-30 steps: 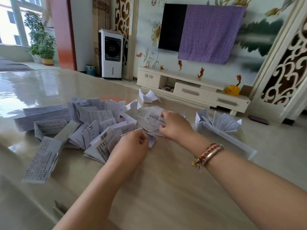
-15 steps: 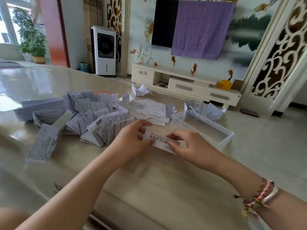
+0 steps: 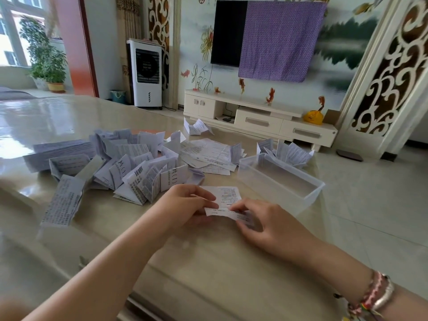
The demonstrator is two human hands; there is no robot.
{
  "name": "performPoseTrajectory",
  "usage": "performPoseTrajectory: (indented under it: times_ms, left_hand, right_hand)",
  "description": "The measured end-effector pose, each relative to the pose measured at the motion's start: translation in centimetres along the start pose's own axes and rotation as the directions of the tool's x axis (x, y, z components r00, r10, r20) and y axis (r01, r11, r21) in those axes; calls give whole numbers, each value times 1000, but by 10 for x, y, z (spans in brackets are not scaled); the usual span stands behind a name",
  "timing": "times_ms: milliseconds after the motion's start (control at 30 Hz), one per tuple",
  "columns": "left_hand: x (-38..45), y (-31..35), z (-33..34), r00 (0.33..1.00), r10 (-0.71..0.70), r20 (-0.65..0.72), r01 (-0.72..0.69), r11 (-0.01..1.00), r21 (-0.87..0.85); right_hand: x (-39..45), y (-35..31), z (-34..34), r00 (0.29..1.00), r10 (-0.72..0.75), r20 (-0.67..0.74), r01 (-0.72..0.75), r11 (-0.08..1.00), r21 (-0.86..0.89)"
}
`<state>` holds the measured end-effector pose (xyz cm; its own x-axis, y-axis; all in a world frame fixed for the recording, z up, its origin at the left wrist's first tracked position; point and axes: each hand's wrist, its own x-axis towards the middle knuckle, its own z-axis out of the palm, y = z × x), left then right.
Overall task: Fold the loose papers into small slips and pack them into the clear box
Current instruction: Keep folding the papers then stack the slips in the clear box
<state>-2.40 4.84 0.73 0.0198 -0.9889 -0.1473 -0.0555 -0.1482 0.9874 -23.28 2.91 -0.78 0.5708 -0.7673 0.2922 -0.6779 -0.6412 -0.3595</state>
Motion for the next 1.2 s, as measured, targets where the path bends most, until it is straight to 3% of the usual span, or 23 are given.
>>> performPoseTrajectory:
  times_ms: [67,200,400,533,667,767,833,900,1000,1100,1200]
  left_hand:
    - [-2,1,-5,998,42,46,-45,996,73]
    - [-1,0,-12,987,119,107,-152,907,392]
    - [19,-12,-5,967,229,-114,-143,852,504]
    - [26,-15,2,937,297,-183,-134,791,597]
    - [25,-17,7,926,308,-220,-101,761,640]
    - [21,-19,13,897,406,-174,-103,576,811]
    - [19,-19,15,866,487,-113,-139,452,881]
    - [19,-19,15,850,527,-22,-209,375,903]
    - [20,-23,10,852,518,78,-263,295,918]
    - [20,-21,2,865,475,162,-300,230,926]
    - [23,-17,-7,876,416,244,-345,187,920]
  right_hand:
    - [0,0,0,999,16,-50,-13,998,60]
    - [4,0,-1,995,62,-73,-50,987,156]
    - [34,8,0,975,182,-128,-130,932,338]
    - [57,9,6,972,174,-156,-129,957,260]
    - [77,13,18,984,155,-87,-152,988,34]
    - [81,16,26,989,151,1,-148,974,-173]
    - [82,18,27,982,187,4,-184,966,-182]
    - [81,19,28,981,195,-24,-196,964,-177]
    - [76,20,28,990,47,-131,-75,973,-219]
    - [66,21,22,990,-58,-128,44,993,-108]
    - [58,22,13,999,-29,-14,30,997,75]
